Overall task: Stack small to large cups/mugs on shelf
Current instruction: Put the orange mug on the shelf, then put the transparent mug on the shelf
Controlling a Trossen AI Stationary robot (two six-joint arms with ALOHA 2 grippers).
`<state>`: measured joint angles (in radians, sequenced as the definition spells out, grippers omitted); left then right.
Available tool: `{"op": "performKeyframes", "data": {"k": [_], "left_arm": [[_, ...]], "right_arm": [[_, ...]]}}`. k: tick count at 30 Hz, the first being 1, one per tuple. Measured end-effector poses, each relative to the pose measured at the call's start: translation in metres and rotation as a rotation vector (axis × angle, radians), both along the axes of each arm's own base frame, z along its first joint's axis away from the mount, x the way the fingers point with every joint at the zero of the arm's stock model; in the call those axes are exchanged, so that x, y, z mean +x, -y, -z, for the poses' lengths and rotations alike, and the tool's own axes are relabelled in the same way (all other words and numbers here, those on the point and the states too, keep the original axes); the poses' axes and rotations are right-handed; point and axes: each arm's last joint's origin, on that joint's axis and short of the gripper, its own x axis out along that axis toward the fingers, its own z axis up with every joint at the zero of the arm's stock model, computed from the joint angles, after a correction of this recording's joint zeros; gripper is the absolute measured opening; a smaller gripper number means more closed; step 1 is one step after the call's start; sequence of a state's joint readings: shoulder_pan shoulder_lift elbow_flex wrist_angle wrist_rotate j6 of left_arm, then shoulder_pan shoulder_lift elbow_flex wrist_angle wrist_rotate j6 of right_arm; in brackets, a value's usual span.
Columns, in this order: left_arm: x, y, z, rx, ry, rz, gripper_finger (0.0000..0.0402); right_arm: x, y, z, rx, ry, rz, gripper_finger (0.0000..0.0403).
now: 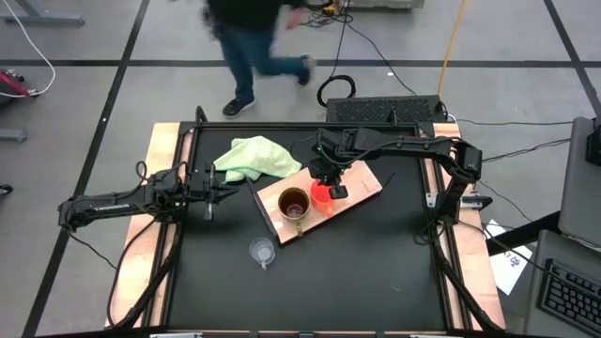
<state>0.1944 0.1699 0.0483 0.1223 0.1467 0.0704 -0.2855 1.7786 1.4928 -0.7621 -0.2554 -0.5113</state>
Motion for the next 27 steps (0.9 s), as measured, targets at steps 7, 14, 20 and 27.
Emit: {"op": "performKeyframes", "data": {"k": [7, 14, 20, 27], "left_arm": [[0.000, 0.000, 0.000, 0.000, 0.000, 0.000, 0.0012], [0.000, 0.000, 0.000, 0.000, 0.001, 0.000, 0.0012], [0.000, 0.000, 0.000, 0.000, 0.001, 0.000, 0.0012], [0.000, 0.000, 0.000, 0.000, 0.002, 0.000, 0.0012]], "right_arm": [[0.000, 0.000, 0.000, 0.001, 0.003, 0.004, 0.0122], [-0.009, -0.002, -0.022, -0.017, 0.059, 0.020, 0.0127], [-0.026, -0.006, -0.053, -0.049, 0.150, 0.032, 0.0126], [-0.056, -0.024, -0.077, 0.006, 0.210, -0.037, 0.0037]]}}
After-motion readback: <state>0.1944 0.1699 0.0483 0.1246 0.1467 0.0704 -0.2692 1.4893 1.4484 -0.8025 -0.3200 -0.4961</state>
